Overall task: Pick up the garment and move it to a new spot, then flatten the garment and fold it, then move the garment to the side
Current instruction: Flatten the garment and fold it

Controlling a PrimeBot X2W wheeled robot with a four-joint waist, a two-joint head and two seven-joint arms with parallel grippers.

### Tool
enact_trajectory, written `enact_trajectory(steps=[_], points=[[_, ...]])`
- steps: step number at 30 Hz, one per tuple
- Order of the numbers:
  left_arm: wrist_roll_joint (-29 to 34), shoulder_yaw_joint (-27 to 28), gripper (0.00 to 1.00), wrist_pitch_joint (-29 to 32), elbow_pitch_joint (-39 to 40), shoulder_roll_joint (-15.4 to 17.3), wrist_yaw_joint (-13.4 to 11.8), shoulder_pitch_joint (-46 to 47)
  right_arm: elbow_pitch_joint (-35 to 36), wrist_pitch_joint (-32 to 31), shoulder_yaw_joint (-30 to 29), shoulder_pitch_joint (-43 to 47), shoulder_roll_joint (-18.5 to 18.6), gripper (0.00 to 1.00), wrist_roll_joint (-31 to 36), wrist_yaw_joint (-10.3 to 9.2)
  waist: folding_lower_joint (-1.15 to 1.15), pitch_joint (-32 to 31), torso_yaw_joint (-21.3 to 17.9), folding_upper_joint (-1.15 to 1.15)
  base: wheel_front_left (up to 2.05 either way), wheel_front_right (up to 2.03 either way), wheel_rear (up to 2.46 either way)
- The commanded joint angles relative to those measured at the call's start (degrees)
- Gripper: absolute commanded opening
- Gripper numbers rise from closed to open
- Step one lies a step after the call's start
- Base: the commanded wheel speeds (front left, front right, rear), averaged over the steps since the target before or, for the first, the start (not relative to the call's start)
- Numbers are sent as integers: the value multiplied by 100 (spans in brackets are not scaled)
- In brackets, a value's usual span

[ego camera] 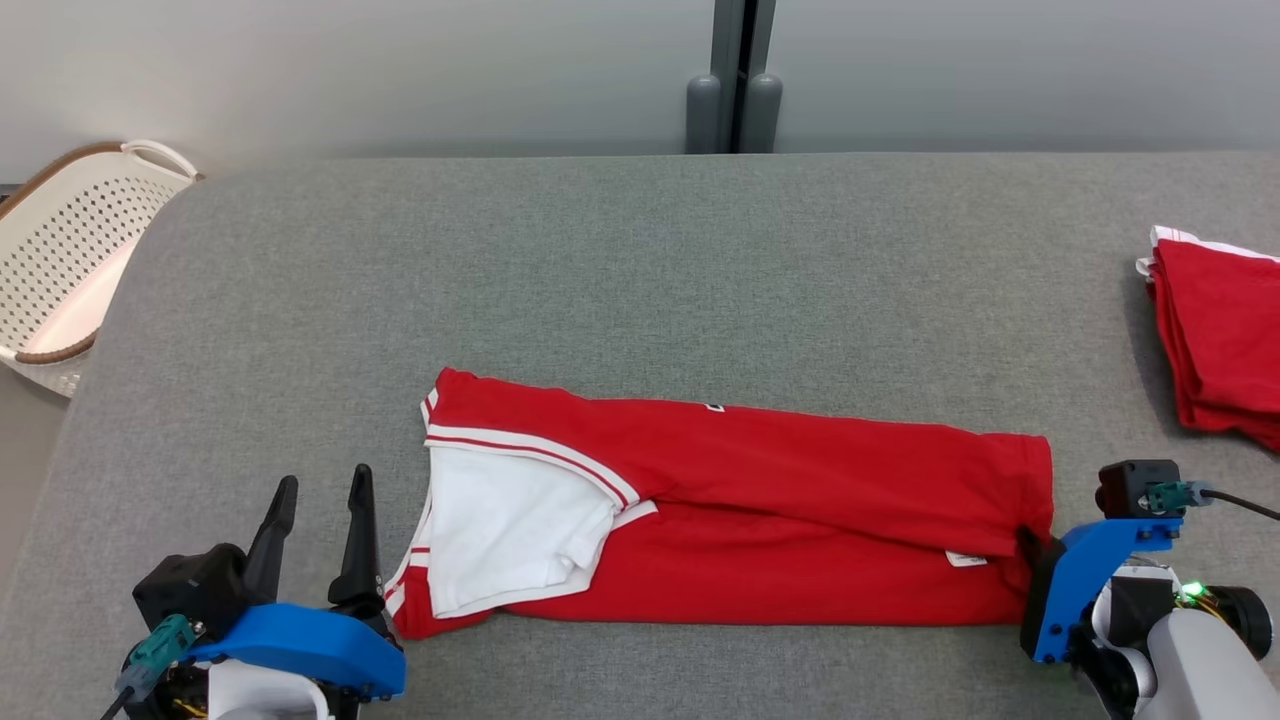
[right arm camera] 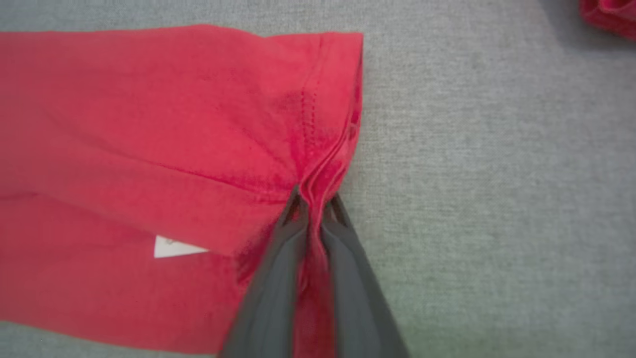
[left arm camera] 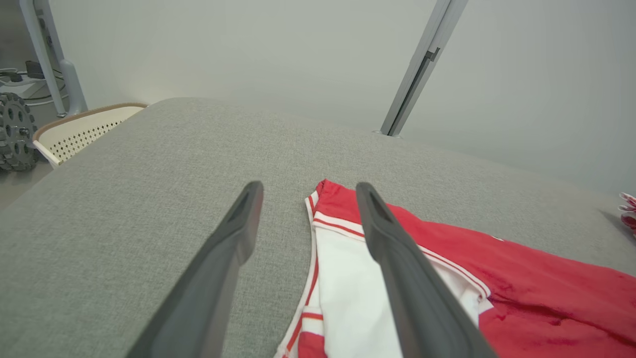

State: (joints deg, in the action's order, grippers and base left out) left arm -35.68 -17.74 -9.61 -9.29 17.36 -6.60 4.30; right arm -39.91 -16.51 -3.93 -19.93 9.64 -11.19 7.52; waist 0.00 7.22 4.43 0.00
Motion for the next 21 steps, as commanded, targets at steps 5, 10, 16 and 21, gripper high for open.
enact_trajectory(steps=[5,10,16,21], points=[[95,-73,100,-17,-56,27,-55,118,-100,143,-68,-142,340,0,-152,-8,0,-99,-175,0,0,0,0],[152,-141,100,-66,-126,7,-62,151,31,165,-206,-18,706,0,-333,-6,0,-208,-307,0,0,0,0],[203,-221,100,-123,-303,-20,-64,148,340,114,-292,185,847,0,-562,-4,0,-316,-419,0,0,0,0],[228,-258,100,-160,-382,-34,-97,132,929,-1,-131,322,665,0,-957,-2,0,-342,-420,0,0,0,0]])
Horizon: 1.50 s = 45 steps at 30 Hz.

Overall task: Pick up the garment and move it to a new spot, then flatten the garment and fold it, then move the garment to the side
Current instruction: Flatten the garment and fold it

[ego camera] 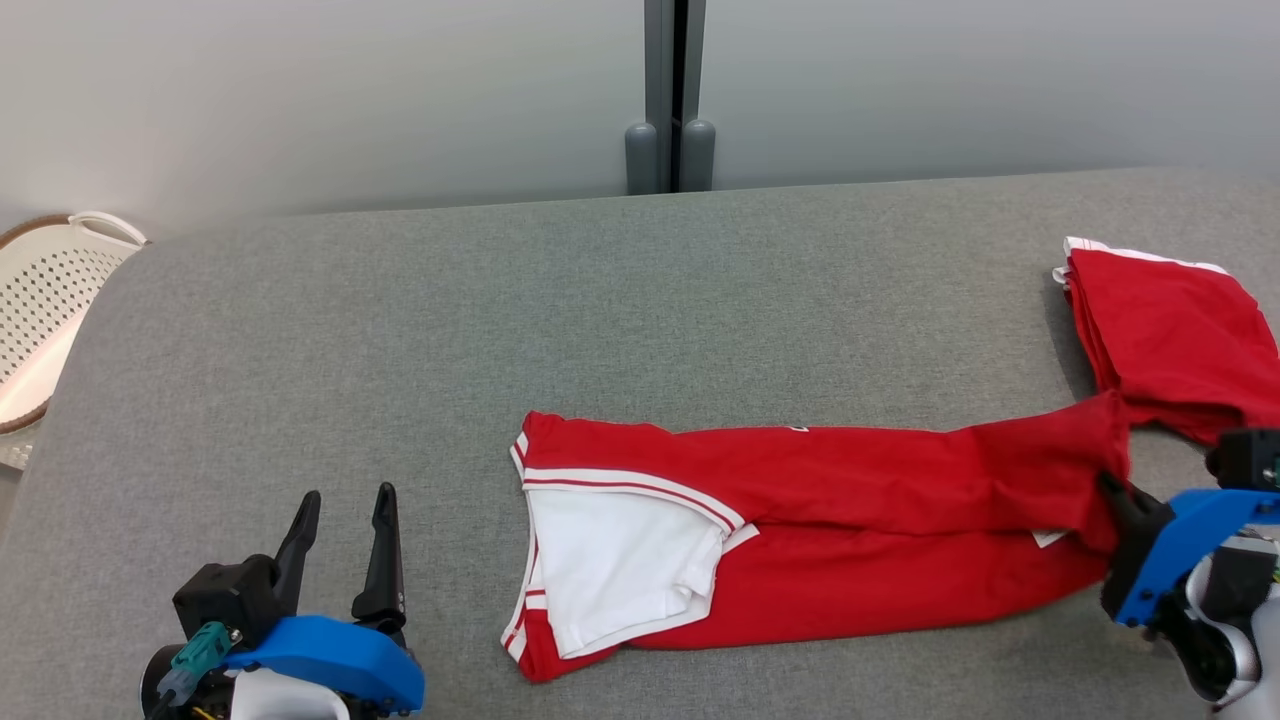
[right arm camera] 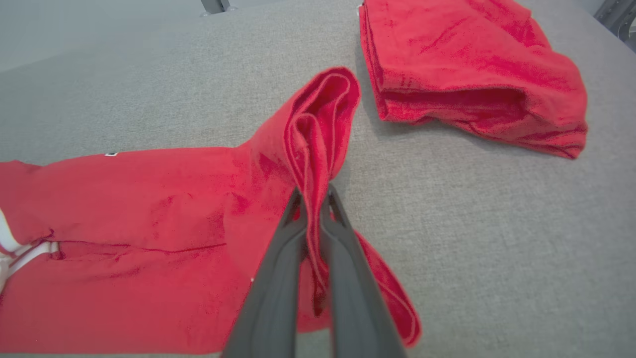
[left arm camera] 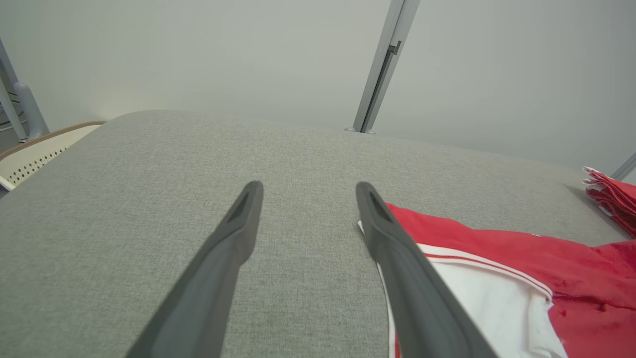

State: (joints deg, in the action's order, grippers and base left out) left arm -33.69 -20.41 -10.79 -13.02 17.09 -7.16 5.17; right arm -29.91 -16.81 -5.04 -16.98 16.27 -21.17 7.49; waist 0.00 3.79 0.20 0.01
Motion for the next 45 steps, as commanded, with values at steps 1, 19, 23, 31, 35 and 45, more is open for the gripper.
enact_trajectory(steps=[1,19,23,31,35,45], points=[[31,7,100,-49,-16,-7,-42,46,105,-24,26,69,-40,0,-74,1,0,3,11,-1,0,0,0],[57,-179,100,-102,-172,-118,41,267,2202,-862,1660,223,-1190,0,-1103,2,0,231,582,-1,0,0,0],[64,-226,100,-120,-221,-189,80,396,1746,-638,1916,-76,-1319,0,-1304,2,0,356,785,-1,0,0,0],[99,-387,100,-206,-451,-402,202,646,689,-75,2635,-677,-1332,0,-2095,3,0,470,1176,-1,0,0,0],[82,-416,100,-256,-597,-455,263,711,99,228,2914,-979,-1330,0,-2334,3,0,469,1288,-1,0,0,0],[69,-448,100,-330,-843,-514,319,741,-909,869,3711,-1557,-1335,100,-2952,2,0,386,1349,-1,0,0,0]])
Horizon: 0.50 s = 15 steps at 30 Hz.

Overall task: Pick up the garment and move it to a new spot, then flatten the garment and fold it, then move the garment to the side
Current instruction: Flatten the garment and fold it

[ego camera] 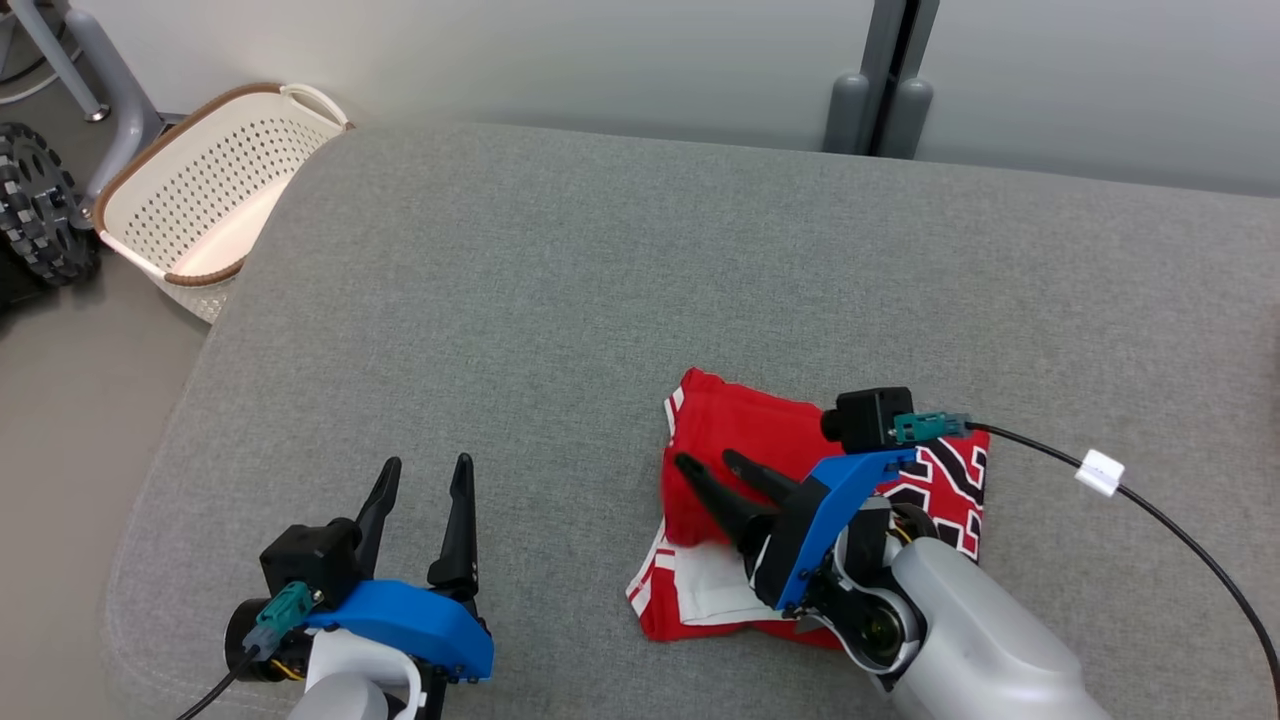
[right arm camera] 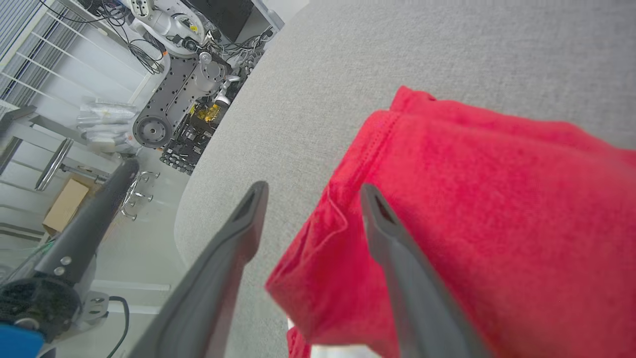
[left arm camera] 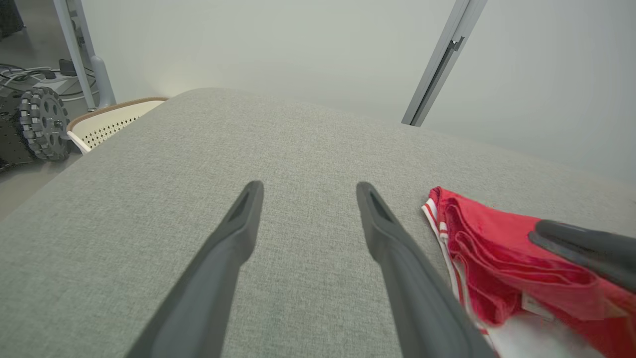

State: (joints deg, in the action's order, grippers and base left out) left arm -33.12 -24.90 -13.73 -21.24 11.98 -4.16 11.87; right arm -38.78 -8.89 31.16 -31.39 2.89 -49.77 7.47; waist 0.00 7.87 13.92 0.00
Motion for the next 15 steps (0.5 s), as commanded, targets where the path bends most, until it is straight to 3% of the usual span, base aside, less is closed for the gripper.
enact_trajectory(steps=[1,7,15], points=[[7,7,100,-43,-32,-1,16,61,-30,137,173,-154,5,100,-171,4,0,-37,-44,0,0,0,0],[18,-20,100,-63,-61,7,19,18,0,637,413,-356,6,100,-288,5,0,-126,-208,0,0,0,0],[86,-75,100,-80,46,19,-12,34,-397,1716,-169,-532,53,100,945,4,0,-161,-478,0,0,0,0]])
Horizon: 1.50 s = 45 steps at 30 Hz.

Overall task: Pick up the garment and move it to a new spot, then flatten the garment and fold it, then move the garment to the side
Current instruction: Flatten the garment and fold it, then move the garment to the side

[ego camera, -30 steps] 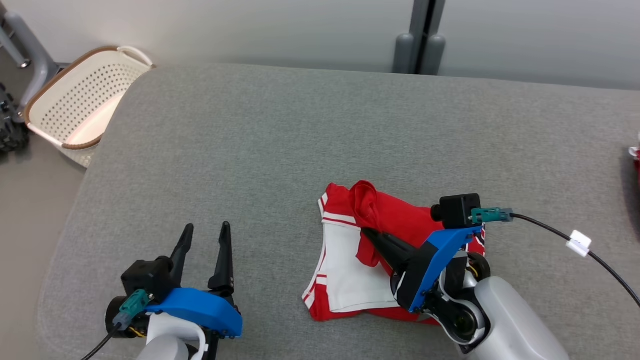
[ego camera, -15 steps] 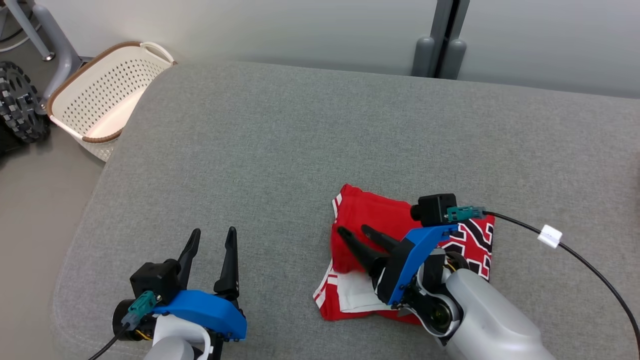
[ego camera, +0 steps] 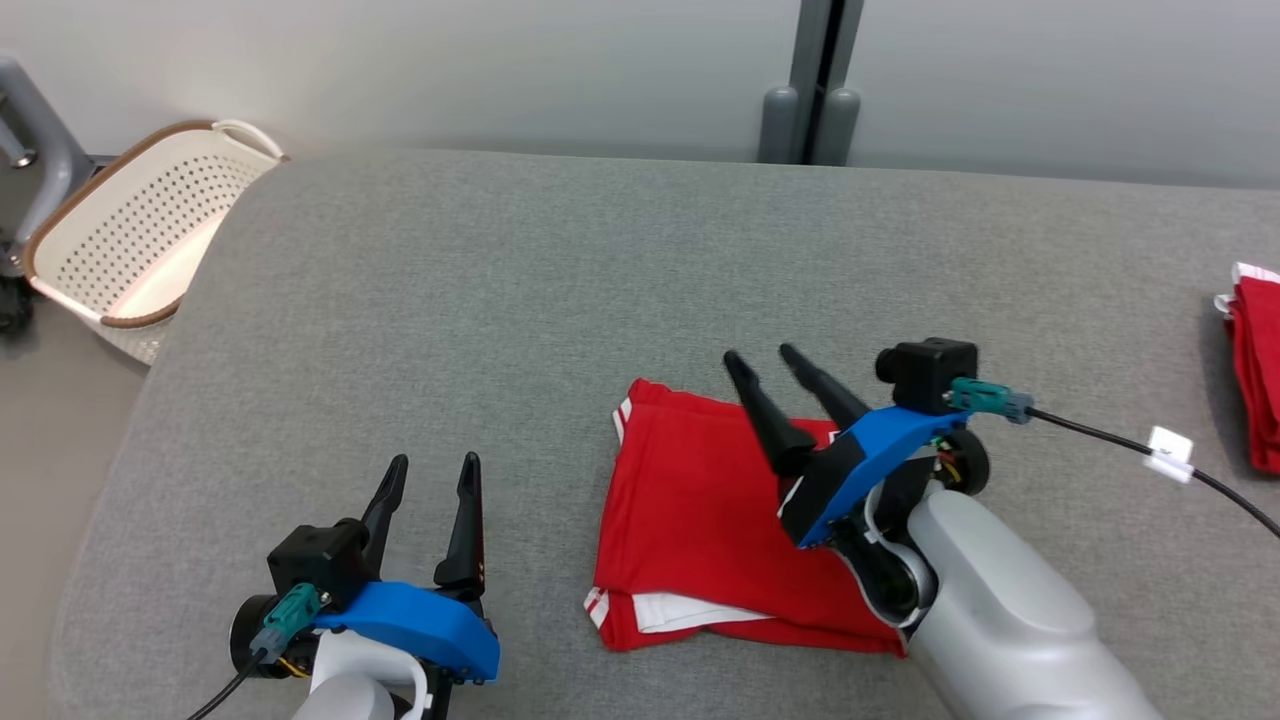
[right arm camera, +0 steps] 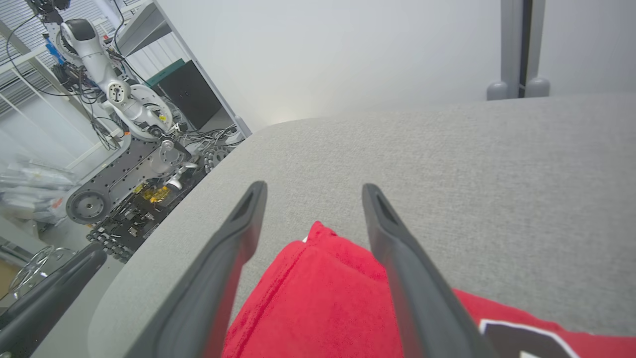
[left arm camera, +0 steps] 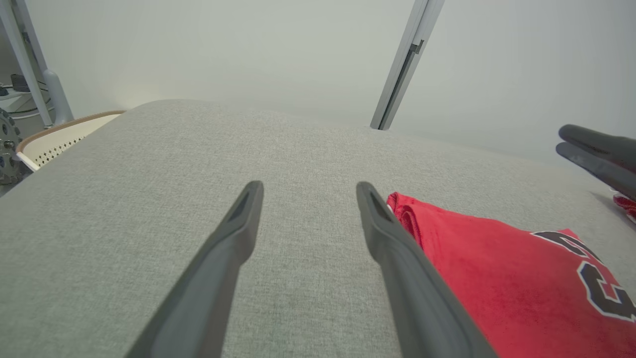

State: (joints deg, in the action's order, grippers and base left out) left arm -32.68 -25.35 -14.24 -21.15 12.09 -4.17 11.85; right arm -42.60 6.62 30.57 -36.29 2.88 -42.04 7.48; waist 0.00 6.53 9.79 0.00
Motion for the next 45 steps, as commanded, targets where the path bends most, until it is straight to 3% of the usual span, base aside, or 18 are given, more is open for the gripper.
enact_trajectory(steps=[1,5,12,24,32,45], points=[[47,-32,100,-31,49,3,-20,51,-10,284,-206,-6,104,100,326,3,0,-35,-108,0,0,0,0],[67,-38,100,-44,80,-20,-35,112,28,554,-544,194,287,100,767,3,0,-85,-235,0,0,0,0],[115,-4,100,-68,91,-12,-117,53,427,822,-1798,1002,527,100,1816,3,0,-308,-496,0,0,0,0],[159,328,100,-100,238,122,-265,-593,1947,683,-3311,2772,153,100,3189,3,0,-722,-740,0,0,0,0],[244,482,100,-100,438,146,-314,-863,2651,446,-3636,3332,3,100,3469,3,0,-786,-709,0,0,0,0],[259,507,100,-101,427,133,-296,-879,2851,298,-3453,3468,1,100,3177,3,0,-767,-671,0,0,0,0]])
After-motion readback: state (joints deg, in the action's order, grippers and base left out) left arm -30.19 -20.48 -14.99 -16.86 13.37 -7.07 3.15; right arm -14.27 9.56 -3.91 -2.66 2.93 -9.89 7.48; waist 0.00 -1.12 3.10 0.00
